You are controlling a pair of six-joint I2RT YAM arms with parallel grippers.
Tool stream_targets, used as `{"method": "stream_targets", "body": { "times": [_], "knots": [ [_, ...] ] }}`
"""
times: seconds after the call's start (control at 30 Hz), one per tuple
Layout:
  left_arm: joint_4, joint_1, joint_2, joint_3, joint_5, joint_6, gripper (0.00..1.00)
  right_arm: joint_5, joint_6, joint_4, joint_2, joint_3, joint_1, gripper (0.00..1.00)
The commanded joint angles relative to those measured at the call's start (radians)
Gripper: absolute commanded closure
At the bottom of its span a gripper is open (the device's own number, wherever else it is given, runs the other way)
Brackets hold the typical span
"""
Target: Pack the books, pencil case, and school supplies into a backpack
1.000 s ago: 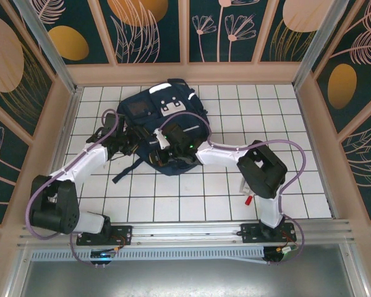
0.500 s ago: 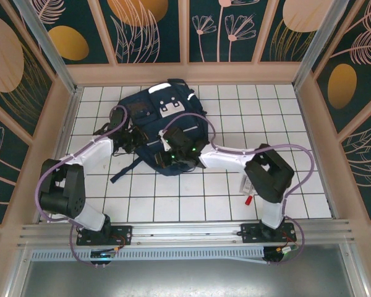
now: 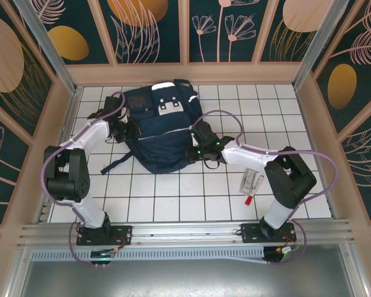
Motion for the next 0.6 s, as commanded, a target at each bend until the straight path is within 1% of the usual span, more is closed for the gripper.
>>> {"method": "stream_targets", "body": {
  "times": [0.0, 0.03, 0.07, 0.1, 0.13, 0.2, 0.27, 0.37, 0.43, 0.5, 0.57],
  "knots": [
    [-0.013, 0.072, 0.075, 0.151, -0.112, 0.151, 1.0, -0.041, -0.078, -0.101, -0.031, -0.025, 0.018, 1.0],
    [-0.014, 0.083, 0.093, 0.192, -0.119, 0.149, 0.93, -0.079, -0.076, -0.074, -0.021, -0.008, 0.039, 1.0],
    [-0.026, 0.092, 0.109, 0.232, -0.129, 0.134, 0.8, -0.109, -0.067, -0.05, -0.007, 0.013, 0.057, 1.0],
    [-0.047, 0.099, 0.122, 0.278, -0.143, 0.106, 0.65, -0.145, -0.045, -0.015, 0.012, 0.039, 0.081, 1.0],
    [-0.079, 0.102, 0.122, 0.316, -0.165, 0.071, 0.57, -0.177, -0.014, 0.025, 0.037, 0.068, 0.101, 1.0],
    [-0.124, 0.101, 0.09, 0.326, -0.15, 0.023, 0.51, -0.21, 0.023, 0.091, 0.083, 0.125, 0.135, 1.0],
    [-0.164, 0.101, 0.017, 0.268, -0.162, -0.022, 0.47, -0.205, 0.032, 0.117, 0.13, 0.196, 0.165, 1.0],
    [-0.19, 0.1, -0.129, 0.098, -0.176, -0.073, 0.43, -0.227, 0.045, 0.163, 0.184, 0.282, 0.189, 1.0],
    [-0.177, 0.096, -0.219, -0.042, -0.131, -0.124, 0.43, -0.254, 0.052, 0.192, 0.211, 0.317, 0.196, 1.0],
    [-0.15, 0.07, -0.295, -0.157, -0.104, -0.168, 0.42, -0.266, 0.039, 0.201, 0.228, 0.339, 0.203, 1.0],
    [-0.128, 0.044, -0.352, -0.233, -0.085, -0.218, 0.41, -0.276, 0.027, 0.2, 0.242, 0.354, 0.208, 1.0]
  ]
}}
